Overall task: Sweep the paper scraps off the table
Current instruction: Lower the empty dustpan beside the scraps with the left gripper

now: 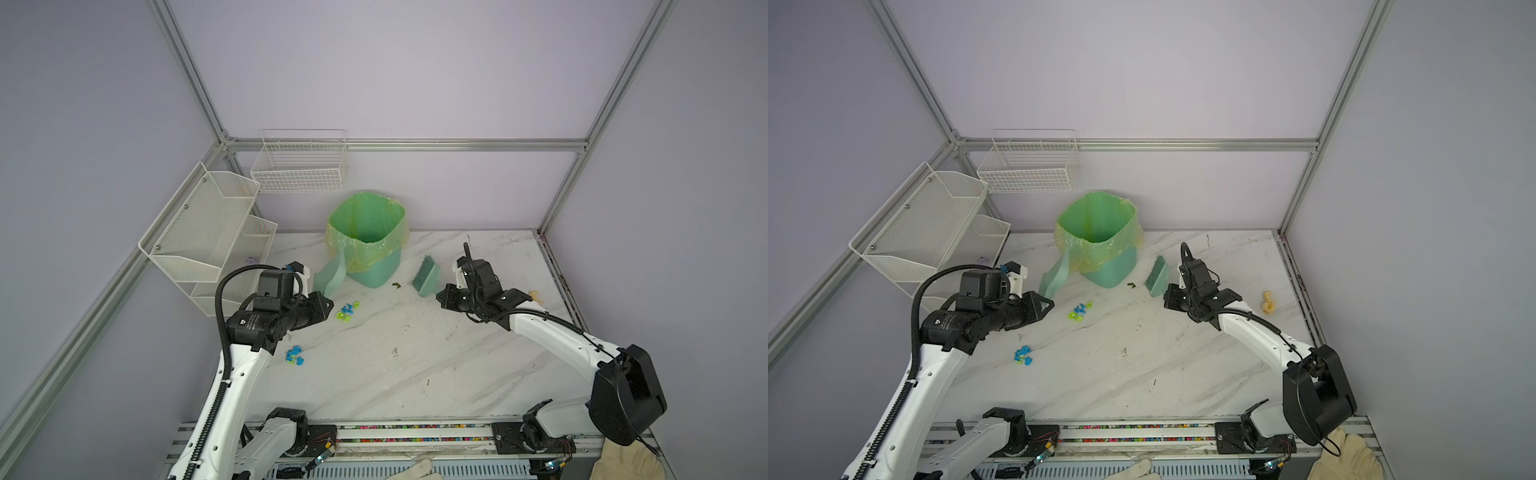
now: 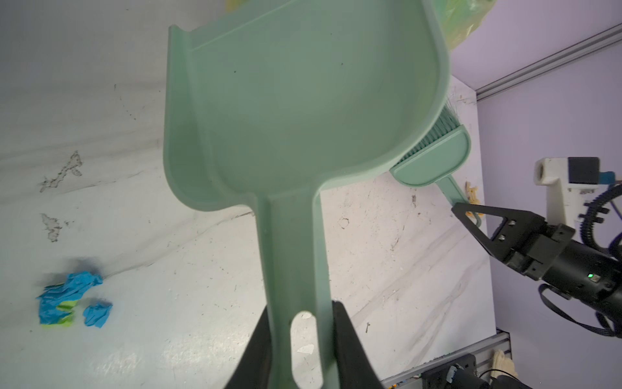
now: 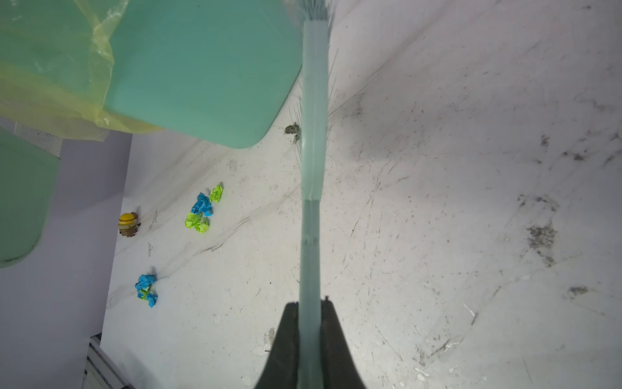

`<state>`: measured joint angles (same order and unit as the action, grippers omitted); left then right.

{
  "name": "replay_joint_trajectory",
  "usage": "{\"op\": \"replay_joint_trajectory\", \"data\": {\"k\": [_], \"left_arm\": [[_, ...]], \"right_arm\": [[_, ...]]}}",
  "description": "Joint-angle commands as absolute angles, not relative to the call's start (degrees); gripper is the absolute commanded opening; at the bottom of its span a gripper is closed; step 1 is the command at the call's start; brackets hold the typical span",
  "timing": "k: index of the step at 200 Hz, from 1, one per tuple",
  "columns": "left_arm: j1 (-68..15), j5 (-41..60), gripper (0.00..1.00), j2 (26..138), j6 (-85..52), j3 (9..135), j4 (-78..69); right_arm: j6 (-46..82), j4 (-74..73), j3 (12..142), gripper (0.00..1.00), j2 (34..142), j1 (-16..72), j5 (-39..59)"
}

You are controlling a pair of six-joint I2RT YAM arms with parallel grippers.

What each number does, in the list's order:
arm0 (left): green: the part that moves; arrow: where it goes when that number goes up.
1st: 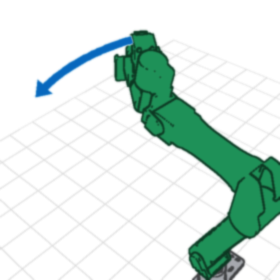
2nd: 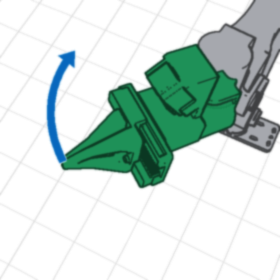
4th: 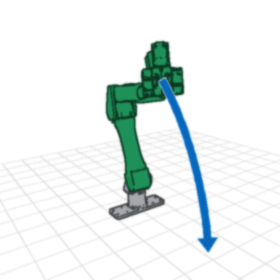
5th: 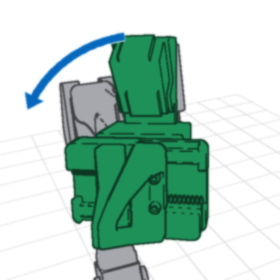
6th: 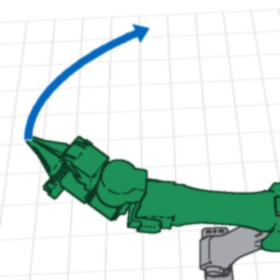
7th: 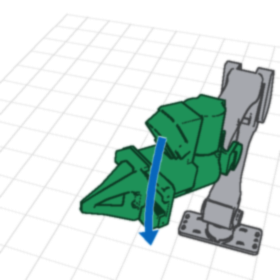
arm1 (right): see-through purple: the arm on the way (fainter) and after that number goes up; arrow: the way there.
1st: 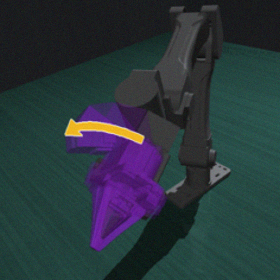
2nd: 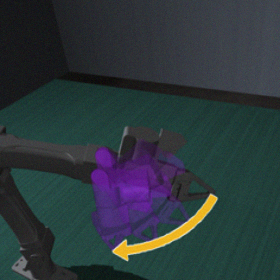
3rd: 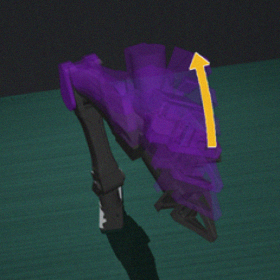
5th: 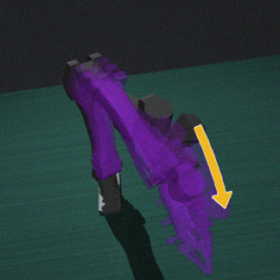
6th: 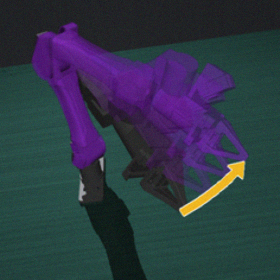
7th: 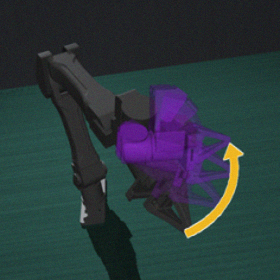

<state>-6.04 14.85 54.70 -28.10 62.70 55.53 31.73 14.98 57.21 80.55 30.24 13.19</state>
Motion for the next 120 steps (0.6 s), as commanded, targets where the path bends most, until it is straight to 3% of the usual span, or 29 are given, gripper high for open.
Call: {"op": "replay_joint_trajectory", "data": {"k": [1, 120], "left_arm": [[-5.8, 11.2, 0.0, 53.4, -26.3, 59.7, 55.2], [-5.8, 3.0, 0.0, 55.5, -27.2, 55.4, 55.1]], "right_arm": [[33.0, 14.3, 56.2, 0.0, 79.7, 30.0, 15.2], [42.1, 9.8, 54.9, 0.0, 77.3, 35.9, 16.7]]}}
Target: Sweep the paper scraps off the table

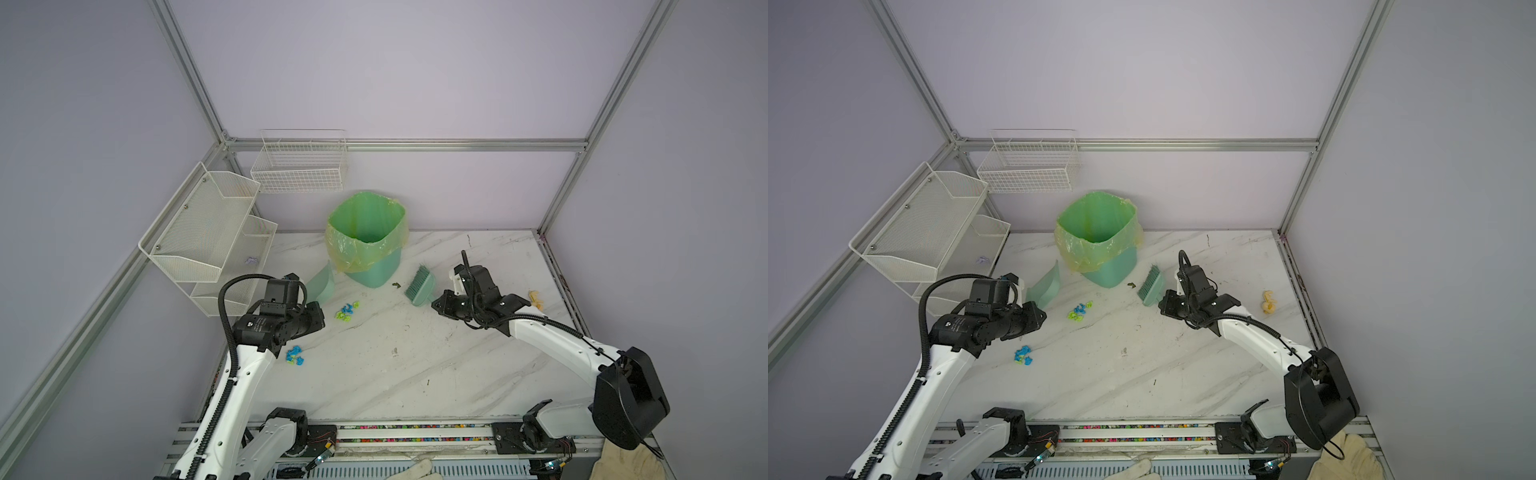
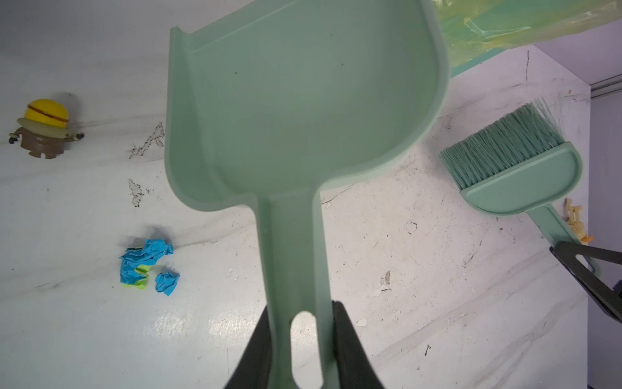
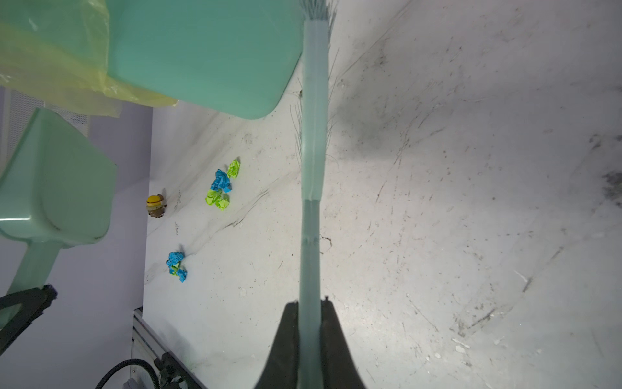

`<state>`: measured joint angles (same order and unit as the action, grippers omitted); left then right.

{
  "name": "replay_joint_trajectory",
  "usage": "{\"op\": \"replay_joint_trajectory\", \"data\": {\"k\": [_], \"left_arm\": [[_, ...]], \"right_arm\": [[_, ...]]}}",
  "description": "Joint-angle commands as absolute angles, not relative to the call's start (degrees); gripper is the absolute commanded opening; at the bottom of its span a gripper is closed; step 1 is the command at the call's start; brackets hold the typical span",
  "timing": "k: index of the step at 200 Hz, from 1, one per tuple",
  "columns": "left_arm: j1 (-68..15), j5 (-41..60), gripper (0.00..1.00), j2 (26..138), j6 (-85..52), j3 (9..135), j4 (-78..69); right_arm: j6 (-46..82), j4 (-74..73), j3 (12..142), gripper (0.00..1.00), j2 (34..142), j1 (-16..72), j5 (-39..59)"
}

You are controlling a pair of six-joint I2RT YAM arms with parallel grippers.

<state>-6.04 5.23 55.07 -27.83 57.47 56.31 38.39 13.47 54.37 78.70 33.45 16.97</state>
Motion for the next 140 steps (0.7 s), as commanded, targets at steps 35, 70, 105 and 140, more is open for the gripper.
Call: {"op": "replay_joint_trajectory", "data": {"k": [35, 70, 105, 140], "left_arm": [[-5.8, 0.5, 0.0, 55.6, -27.2, 55.5, 55.8], [-5.8, -1.4, 0.0, 55.6, -27.6, 55.5, 55.9], [-5.9, -1.9, 0.0, 56.7, -28.2, 55.3, 56.2], [-5.8, -2.5, 0.0, 56.4, -28.7, 55.4, 56.6]], "right_arm": [[45.5, 6.7, 55.5, 0.0, 78.4, 40.6, 15.9], [47.0, 5.6, 57.3, 0.0, 82.3, 44.6, 15.9], [49.3, 1.3, 57.7, 0.0, 85.1, 47.8, 16.3], [49.7, -0.6, 60.9, 0.0, 89.6, 50.0, 18.2]]}}
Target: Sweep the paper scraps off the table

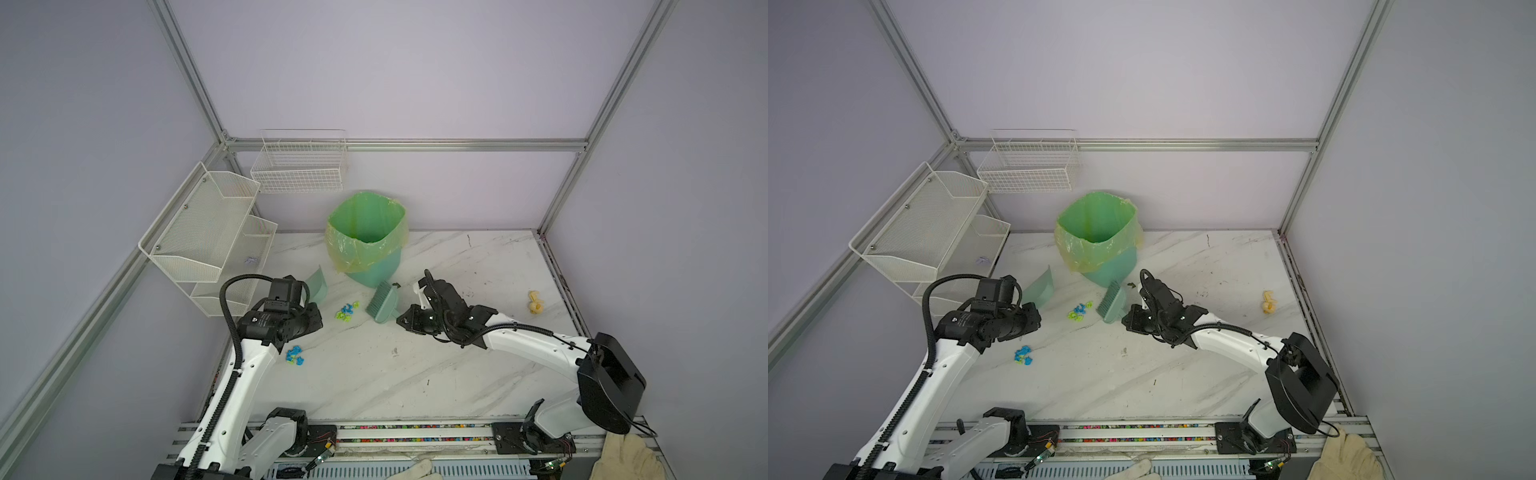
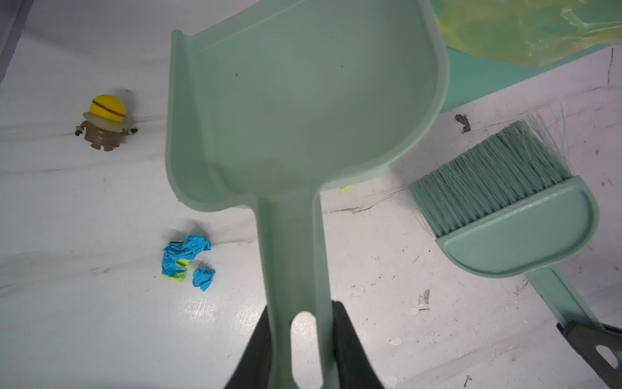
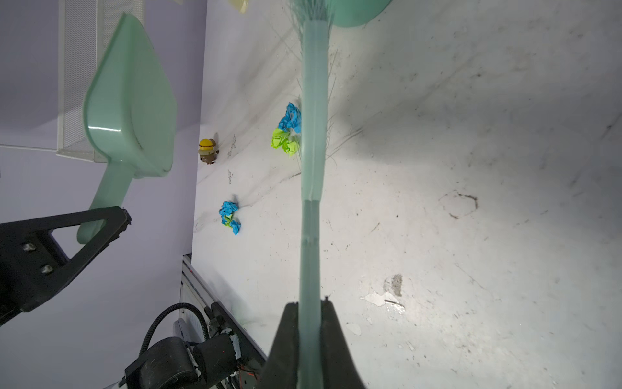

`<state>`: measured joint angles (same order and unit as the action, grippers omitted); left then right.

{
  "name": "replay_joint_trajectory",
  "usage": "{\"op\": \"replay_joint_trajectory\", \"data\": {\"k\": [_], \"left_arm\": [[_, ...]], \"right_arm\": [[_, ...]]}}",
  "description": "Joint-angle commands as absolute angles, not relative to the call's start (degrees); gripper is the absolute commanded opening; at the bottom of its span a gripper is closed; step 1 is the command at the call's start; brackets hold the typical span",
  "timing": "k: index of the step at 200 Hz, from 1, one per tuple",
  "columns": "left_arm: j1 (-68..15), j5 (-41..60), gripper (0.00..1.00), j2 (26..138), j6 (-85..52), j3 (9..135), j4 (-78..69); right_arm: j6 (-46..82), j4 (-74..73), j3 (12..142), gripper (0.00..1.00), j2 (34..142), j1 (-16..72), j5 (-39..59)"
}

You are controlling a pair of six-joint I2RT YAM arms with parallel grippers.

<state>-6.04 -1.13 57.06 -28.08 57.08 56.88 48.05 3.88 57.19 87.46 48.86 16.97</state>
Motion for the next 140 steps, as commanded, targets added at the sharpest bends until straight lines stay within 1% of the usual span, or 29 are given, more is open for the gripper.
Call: {"op": "replay_joint_trajectory", "data": {"k": [1, 36, 89, 115, 140], "left_arm": [[-5.9, -2.5, 0.0, 56.4, -28.7, 55.4, 56.6], [-5.8, -2.7, 0.0, 55.9, -29.0, 55.2, 56.6], [-5.8, -1.9, 0.0, 55.4, -29.1, 55.1, 56.7], [-5.8, -1.8, 0.0, 55.0, -29.1, 54.9, 56.7], [-5.8, -1.6, 0.0, 55.0, -29.3, 54.8, 56.6]], "right_arm": [[49.6, -0.6, 61.0, 0.0, 89.7, 50.0, 18.3], [49.8, -2.4, 64.6, 0.0, 92.7, 51.4, 19.0], [52.9, -7.7, 70.4, 0.0, 101.3, 54.2, 24.1], [53.1, -5.0, 74.3, 0.0, 105.5, 55.1, 24.8], [54.9, -6.7, 75.8, 0.0, 108.6, 55.0, 26.0]]}}
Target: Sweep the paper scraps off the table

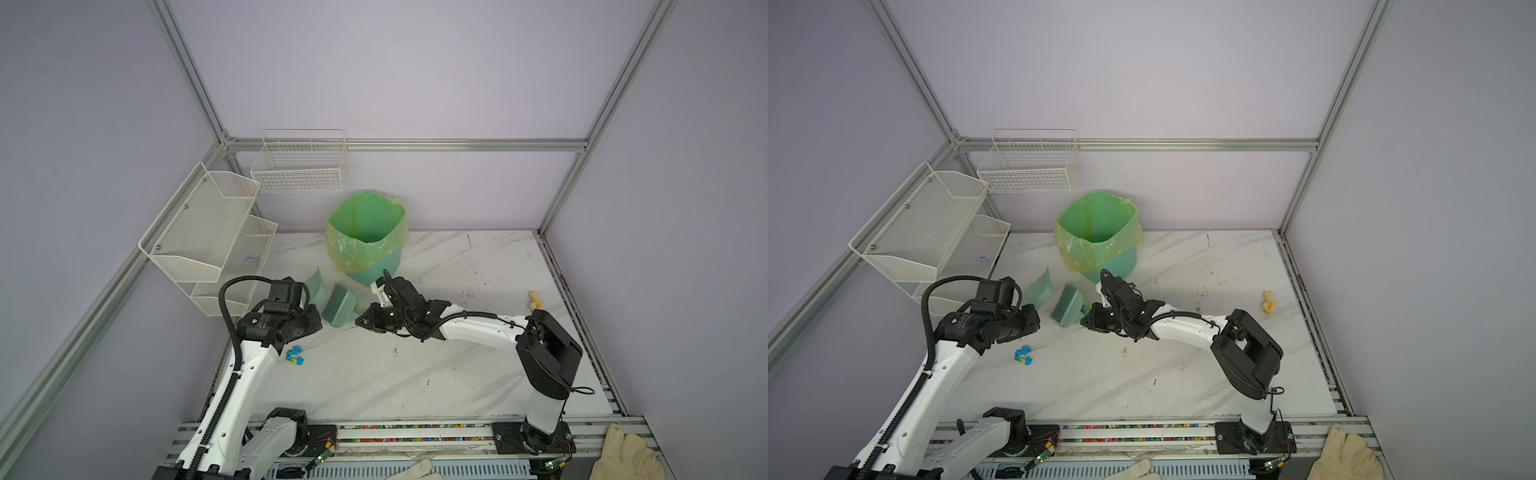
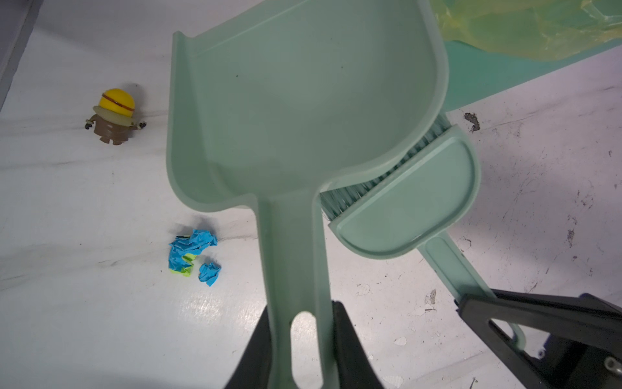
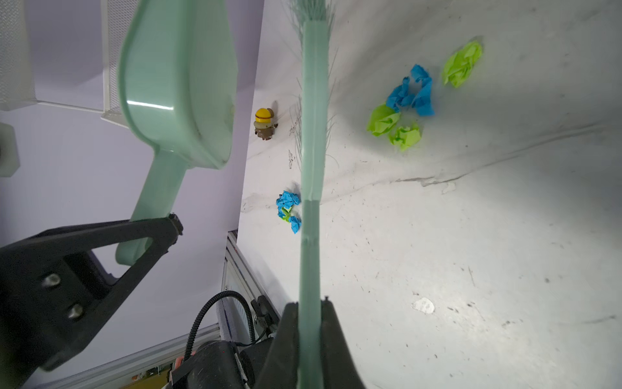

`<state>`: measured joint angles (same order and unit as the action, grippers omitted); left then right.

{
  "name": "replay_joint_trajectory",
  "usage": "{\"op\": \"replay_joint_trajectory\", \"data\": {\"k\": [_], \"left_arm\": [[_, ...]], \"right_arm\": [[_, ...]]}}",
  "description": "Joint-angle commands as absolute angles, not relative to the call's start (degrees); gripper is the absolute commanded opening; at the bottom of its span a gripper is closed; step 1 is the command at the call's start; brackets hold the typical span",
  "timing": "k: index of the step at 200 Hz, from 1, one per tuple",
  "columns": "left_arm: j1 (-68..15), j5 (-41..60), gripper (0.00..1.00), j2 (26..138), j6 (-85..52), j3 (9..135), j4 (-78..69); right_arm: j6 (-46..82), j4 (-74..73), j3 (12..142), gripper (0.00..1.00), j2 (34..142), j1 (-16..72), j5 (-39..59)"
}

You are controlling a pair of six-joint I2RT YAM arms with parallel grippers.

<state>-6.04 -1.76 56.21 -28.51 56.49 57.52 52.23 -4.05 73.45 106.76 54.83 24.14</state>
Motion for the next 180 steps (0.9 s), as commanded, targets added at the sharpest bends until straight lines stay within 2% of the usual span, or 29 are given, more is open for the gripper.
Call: {"op": "replay_joint_trajectory", "data": {"k": [1, 86, 141, 180], "left_arm": [[-5.8, -1.6, 0.0, 55.0, -29.3, 54.8, 56.6], [-5.8, 0.5, 0.0, 57.1, -28.1, 55.4, 56.4], [-8.5, -0.1, 0.0, 58.1, -28.7, 54.6, 56.0], [-14.7, -1.9, 0.0, 59.0, -31.7, 53.6, 54.8]], "right_arm": [[54.9, -6.7, 75.9, 0.0, 108.7, 55.0, 26.1], [57.2, -7.0, 77.8, 0.0, 115.2, 51.6, 30.5], [56.0, -6.8, 67.6, 0.0, 109.9, 45.1, 32.8], [54.2, -2.7, 58.4, 0.0, 100.6, 41.6, 29.6]]}}
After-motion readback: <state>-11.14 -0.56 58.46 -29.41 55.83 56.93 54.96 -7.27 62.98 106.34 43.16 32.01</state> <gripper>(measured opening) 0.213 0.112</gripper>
